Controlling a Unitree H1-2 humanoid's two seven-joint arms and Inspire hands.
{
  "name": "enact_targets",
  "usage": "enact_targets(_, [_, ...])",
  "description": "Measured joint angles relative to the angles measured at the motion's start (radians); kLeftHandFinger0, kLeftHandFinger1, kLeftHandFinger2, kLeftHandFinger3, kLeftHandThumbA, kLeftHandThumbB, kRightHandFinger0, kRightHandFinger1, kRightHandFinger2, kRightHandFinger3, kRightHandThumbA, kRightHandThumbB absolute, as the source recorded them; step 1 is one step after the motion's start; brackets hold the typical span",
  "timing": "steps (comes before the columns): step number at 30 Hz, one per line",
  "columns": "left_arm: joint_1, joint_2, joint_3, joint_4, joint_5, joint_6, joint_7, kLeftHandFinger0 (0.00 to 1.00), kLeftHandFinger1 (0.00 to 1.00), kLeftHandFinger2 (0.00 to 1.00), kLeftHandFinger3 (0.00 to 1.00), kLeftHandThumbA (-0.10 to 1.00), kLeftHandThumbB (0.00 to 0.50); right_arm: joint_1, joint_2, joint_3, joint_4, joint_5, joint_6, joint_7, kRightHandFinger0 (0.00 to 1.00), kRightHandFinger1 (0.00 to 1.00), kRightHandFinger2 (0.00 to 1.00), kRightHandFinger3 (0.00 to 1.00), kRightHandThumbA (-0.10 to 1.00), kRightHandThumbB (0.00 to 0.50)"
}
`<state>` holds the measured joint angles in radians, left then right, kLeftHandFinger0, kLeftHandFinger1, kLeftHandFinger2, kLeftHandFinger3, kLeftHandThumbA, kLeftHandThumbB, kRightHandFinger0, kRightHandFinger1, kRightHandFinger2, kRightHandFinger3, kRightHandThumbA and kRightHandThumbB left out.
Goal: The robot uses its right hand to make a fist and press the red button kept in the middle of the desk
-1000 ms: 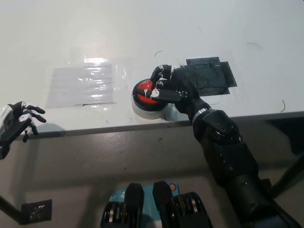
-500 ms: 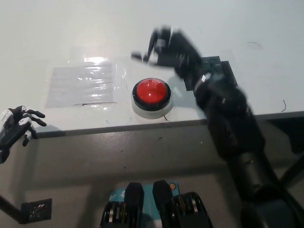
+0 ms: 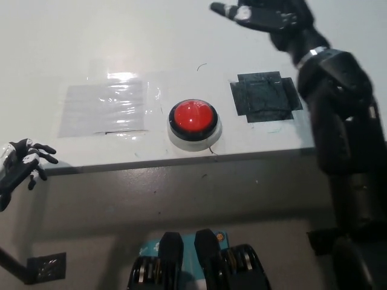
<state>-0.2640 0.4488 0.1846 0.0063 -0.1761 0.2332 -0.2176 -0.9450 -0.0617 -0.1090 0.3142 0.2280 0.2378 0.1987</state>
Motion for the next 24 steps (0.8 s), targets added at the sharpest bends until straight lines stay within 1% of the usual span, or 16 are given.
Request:
enact_targets(2, [0.003,0.0,0.001,-0.002,0.0,0.001,0.0,0.16,0.28,0.44,0.59,0.52,0.0,0.021,-0.023,0.002,-0.035,-0.001,0.013,0.003,0.53,0.69,0.69,0.77,1.0,0.498])
enact_targets(3, [0.004,0.0,0.001,-0.004,0.0,0.002,0.0,0.15,0.28,0.44,0.59,0.52,0.0,0.038,-0.042,0.004,-0.063,0.0,0.023,0.007,0.5,0.67,0.67,0.79,1.0,0.5])
enact_targets(5, [0.005,0.0,0.001,-0.006,0.0,0.003,0.0,0.15,0.27,0.43,0.58,0.52,0.0,0.064,-0.073,0.003,-0.097,0.0,0.034,0.012,0.54,0.68,0.7,0.82,1.0,0.5])
enact_targets(6, [0.005,0.0,0.001,-0.007,0.0,0.003,0.0,0.15,0.27,0.42,0.58,0.52,0.0,0.08,-0.092,0.001,-0.109,0.002,0.037,0.016,0.54,0.69,0.7,0.82,1.0,0.5])
enact_targets(7, [0.005,0.0,0.002,-0.007,0.0,0.004,0.0,0.14,0.26,0.41,0.57,0.52,0.0,0.094,-0.11,-0.003,-0.115,0.003,0.038,0.019,0.57,0.69,0.69,0.81,1.0,0.477])
enact_targets(8, [0.005,0.0,0.003,-0.008,0.0,0.004,0.0,0.14,0.26,0.41,0.57,0.52,0.0,0.115,-0.131,-0.013,-0.121,0.008,0.04,0.023,0.58,0.7,0.7,0.81,1.0,0.475])
enact_targets(9, [0.005,0.0,0.004,-0.008,0.0,0.004,0.0,0.13,0.26,0.41,0.57,0.52,0.0,0.131,-0.143,-0.02,-0.125,0.013,0.04,0.027,0.52,0.66,0.68,0.8,1.0,0.456])
enact_targets(11, [0.006,0.0,0.007,-0.009,0.0,0.007,0.0,0.15,0.27,0.41,0.57,0.51,0.0,0.165,-0.169,-0.041,-0.132,0.027,0.046,0.031,0.52,0.66,0.68,0.81,1.0,0.441])
enact_targets(13, [0.006,0.0,0.009,-0.013,-0.001,0.01,0.0,0.16,0.28,0.42,0.58,0.51,0.0,0.203,-0.181,-0.059,-0.172,0.038,0.06,0.031,0.5,0.65,0.68,0.81,1.0,0.452])
enact_targets(14, [0.006,0.0,0.01,-0.013,-0.002,0.011,0.0,0.17,0.29,0.42,0.58,0.51,0.0,0.217,-0.185,-0.066,-0.188,0.041,0.064,0.031,0.53,0.68,0.7,0.83,1.0,0.456])
enact_targets(16, [0.006,0.0,0.012,-0.015,-0.003,0.016,0.0,0.18,0.29,0.42,0.59,0.51,0.0,0.261,-0.198,-0.088,-0.236,0.054,0.078,0.031,0.55,0.69,0.7,0.83,1.0,0.462])
enact_targets(17, [0.006,0.0,0.013,-0.015,-0.002,0.018,0.0,0.18,0.29,0.42,0.59,0.51,0.0,0.278,-0.203,-0.095,-0.252,0.06,0.083,0.031,0.55,0.69,0.7,0.83,1.0,0.462])
enact_targets(18, [0.007,0.0,0.016,-0.015,-0.002,0.019,0.0,0.2,0.3,0.42,0.59,0.51,0.0,0.3,-0.209,-0.103,-0.27,0.066,0.089,0.031,0.56,0.7,0.71,0.84,1.0,0.443])
enact_targets(20, [0.012,0.001,0.021,-0.015,-0.002,0.021,0.0,0.19,0.29,0.42,0.58,0.5,0.0,0.338,-0.219,-0.117,-0.288,0.076,0.099,0.031,0.53,0.69,0.71,0.83,1.0,0.444])
enact_targets(21, [0.013,0.001,0.023,-0.015,-0.002,0.021,0.0,0.19,0.3,0.46,0.59,0.48,0.0,0.355,-0.222,-0.125,-0.298,0.079,0.103,0.031,0.53,0.68,0.71,0.83,1.0,0.444])
enact_targets(24, [0.015,0.001,0.031,-0.015,-0.001,0.022,0.001,0.21,0.32,0.48,0.6,0.47,0.0,0.409,-0.231,-0.15,-0.328,0.096,0.119,0.03,0.54,0.69,0.72,0.84,1.0,0.439])
